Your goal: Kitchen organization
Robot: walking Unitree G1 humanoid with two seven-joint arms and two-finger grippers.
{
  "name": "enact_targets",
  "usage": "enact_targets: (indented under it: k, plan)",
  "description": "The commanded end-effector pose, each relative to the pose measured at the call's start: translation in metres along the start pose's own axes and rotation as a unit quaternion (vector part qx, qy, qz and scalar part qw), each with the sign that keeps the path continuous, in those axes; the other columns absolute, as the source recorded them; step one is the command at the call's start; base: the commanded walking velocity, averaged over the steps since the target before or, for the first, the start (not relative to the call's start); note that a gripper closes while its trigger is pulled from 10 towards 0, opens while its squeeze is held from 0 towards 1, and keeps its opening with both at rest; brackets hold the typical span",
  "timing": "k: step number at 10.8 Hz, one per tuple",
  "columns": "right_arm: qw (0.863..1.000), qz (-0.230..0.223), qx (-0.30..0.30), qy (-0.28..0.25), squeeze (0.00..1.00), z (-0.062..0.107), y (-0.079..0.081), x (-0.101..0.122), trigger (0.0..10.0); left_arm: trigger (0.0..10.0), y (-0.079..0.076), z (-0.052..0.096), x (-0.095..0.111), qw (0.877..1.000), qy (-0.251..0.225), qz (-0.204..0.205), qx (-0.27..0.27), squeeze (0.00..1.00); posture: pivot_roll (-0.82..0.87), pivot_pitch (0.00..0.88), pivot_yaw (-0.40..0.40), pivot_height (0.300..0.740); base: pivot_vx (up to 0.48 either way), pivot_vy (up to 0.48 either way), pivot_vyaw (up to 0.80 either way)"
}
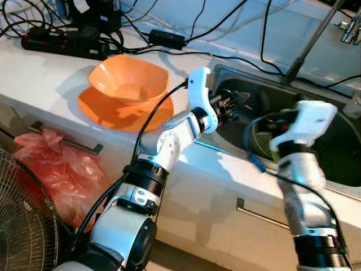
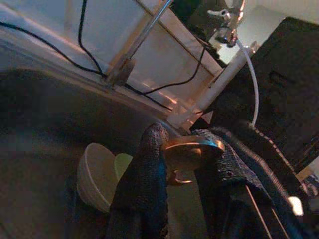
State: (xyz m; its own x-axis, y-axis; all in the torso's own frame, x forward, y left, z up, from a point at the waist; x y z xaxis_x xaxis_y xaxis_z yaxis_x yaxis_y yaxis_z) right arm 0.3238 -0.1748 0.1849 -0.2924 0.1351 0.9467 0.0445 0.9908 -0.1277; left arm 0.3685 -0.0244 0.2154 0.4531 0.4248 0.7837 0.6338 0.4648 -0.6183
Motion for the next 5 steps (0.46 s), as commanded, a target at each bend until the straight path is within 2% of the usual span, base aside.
enact_targets:
  k: [1, 4, 5]
  plan:
    - [1.0, 0.009, 0.002, 0.0, 0.0, 0.0, -0.005, -0.002, 10.0, 0.0, -0.033, -0.017, -0.022, 0.998, 0.017, 0.04, -0.049, 0.0, 0.22, 0.019, -0.141, 0.74, 0.0, 0.0, 0.0]
    - [1.0, 0.007, 0.026, 0.003, 0.0, 0.006, -0.007, -0.003, 10.0, 0.0, -0.025, -0.017, -0.017, 0.999, 0.012, 0.036, -0.035, 0.0, 0.23, 0.023, -0.14, 0.74, 0.0, 0.0, 0.0]
    - [0.998, 0.021, 0.058, 0.011, 0.0, 0.013, -0.004, -0.004, 10.0, 0.0, -0.023, -0.018, -0.016, 0.999, 0.011, 0.029, -0.032, 0.0, 0.22, 0.023, -0.14, 0.74, 0.0, 0.0, 0.0]
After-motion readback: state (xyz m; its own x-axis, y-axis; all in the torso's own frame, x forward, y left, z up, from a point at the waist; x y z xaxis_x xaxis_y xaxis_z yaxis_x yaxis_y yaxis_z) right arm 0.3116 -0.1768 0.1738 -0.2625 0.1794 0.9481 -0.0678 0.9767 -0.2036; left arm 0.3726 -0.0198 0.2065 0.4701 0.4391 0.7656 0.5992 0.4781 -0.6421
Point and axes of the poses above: a point about 5 cm out from each wrist's last joint towards the gripper, its own z axis pointing back from the gripper into the wrist, its own x axis along the axis of the wrist's last joint, y = z × x, the point moved 2 cm from there along -z, pointing out of the wrist towards the gripper, and after that the axes turned 8 degrees about z, right-handed, at the moved point
